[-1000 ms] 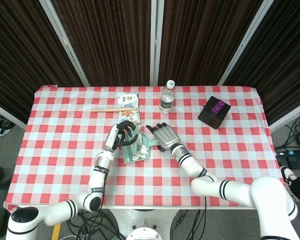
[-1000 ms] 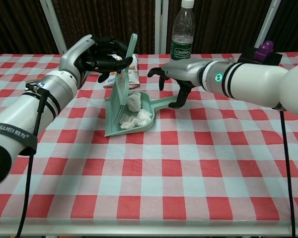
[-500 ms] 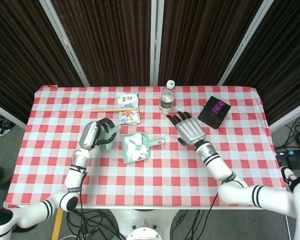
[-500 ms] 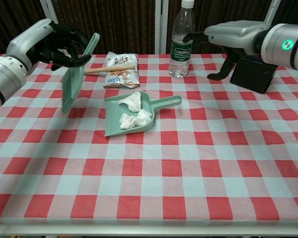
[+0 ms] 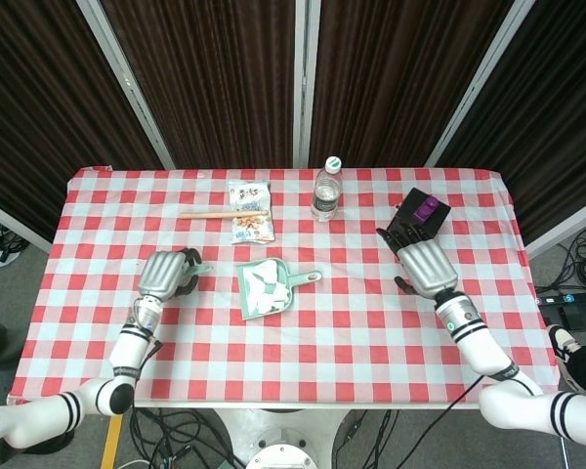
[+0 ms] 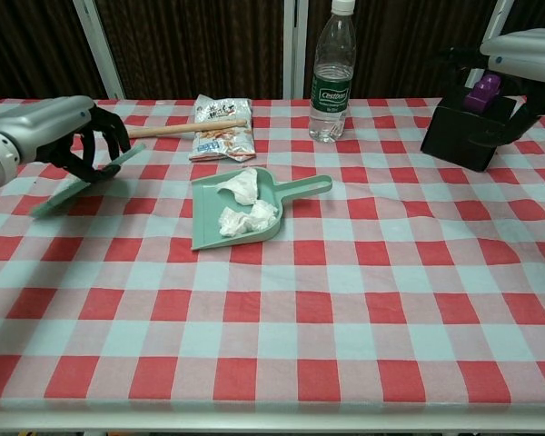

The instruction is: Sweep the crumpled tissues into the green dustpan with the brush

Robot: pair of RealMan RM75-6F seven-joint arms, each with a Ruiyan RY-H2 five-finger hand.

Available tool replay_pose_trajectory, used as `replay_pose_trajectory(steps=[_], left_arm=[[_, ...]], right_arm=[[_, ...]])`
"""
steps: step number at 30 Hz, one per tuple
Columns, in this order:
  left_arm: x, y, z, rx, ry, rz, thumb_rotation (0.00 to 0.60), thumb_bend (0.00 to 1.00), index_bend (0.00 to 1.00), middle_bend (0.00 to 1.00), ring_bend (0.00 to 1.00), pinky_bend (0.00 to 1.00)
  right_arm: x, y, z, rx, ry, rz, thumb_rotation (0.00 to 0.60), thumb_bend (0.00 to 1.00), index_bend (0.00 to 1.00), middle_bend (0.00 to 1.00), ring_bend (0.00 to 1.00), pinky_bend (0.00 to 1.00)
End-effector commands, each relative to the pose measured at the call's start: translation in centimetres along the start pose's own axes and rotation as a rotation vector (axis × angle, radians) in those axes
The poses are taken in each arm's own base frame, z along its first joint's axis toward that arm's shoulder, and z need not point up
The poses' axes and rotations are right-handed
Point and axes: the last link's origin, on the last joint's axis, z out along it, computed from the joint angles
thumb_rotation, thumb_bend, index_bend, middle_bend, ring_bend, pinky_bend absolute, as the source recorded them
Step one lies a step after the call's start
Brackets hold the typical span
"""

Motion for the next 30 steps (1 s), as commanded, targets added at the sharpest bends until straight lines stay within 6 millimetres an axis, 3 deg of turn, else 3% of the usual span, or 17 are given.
replay_pose_trajectory(steps=[1, 5, 10, 12, 15, 16, 20, 24, 30], left_arm=[[0.4, 0.4, -0.1, -0.002, -0.016, -0.005, 0.600, 0.26, 0.26, 0.36, 0.51, 0.84], [2.1, -0.1, -1.1, 0.005, 0.032, -0.074, 0.600, 0.24, 0.24, 0.36, 0.45, 0.82], [5.9, -2.4, -4.7, 0.008, 0.136, -0.173, 0.600, 0.23, 0.24, 0.36, 0.41, 0.76], [7.4, -4.3, -6.7, 0.032, 0.188, -0.154, 0.600, 0.22, 0.24, 0.35, 0.40, 0.70], [8.8, -7.6, -9.6, 0.092, 0.238, -0.042, 0.600, 0.19, 0.24, 0.32, 0.30, 0.48], [9.0, -8.4, -10.5, 0.111, 0.247, -0.008, 0.600, 0.18, 0.24, 0.31, 0.26, 0.40], [9.3, -11.8, -14.2, 0.185, 0.245, 0.068, 0.600, 0.17, 0.24, 0.26, 0.20, 0.27], [9.1, -13.9, -17.7, 0.253, 0.254, 0.168, 0.600, 0.17, 0.24, 0.25, 0.19, 0.25], [8.2, -15.2, -21.8, 0.308, 0.269, 0.217, 0.600, 0.17, 0.24, 0.25, 0.19, 0.23]], right_arm=[[0.1, 1.3, -0.9, -0.028, 0.008, 0.010, 0.600, 0.22, 0.00, 0.16, 0.04, 0.10], [0.4, 3.3, -2.3, -0.068, 0.026, 0.012, 0.600, 0.22, 0.00, 0.16, 0.04, 0.10], [1.2, 6.5, -5.6, -0.143, 0.076, 0.026, 0.600, 0.25, 0.00, 0.17, 0.05, 0.09], [1.7, 7.9, -7.1, -0.170, 0.110, 0.045, 0.600, 0.28, 0.00, 0.17, 0.05, 0.09], [1.9, 9.5, -9.7, -0.196, 0.147, 0.065, 0.600, 0.32, 0.01, 0.18, 0.05, 0.09], [1.8, 9.9, -10.4, -0.201, 0.154, 0.071, 0.600, 0.33, 0.01, 0.18, 0.04, 0.09], [1.0, 11.0, -13.9, -0.215, 0.179, 0.110, 0.600, 0.33, 0.01, 0.16, 0.01, 0.09], [0.4, 11.2, -16.7, -0.228, 0.225, 0.130, 0.600, 0.33, 0.01, 0.14, 0.00, 0.06], [-0.6, 11.3, -19.8, -0.264, 0.258, 0.150, 0.600, 0.33, 0.01, 0.14, 0.00, 0.06]])
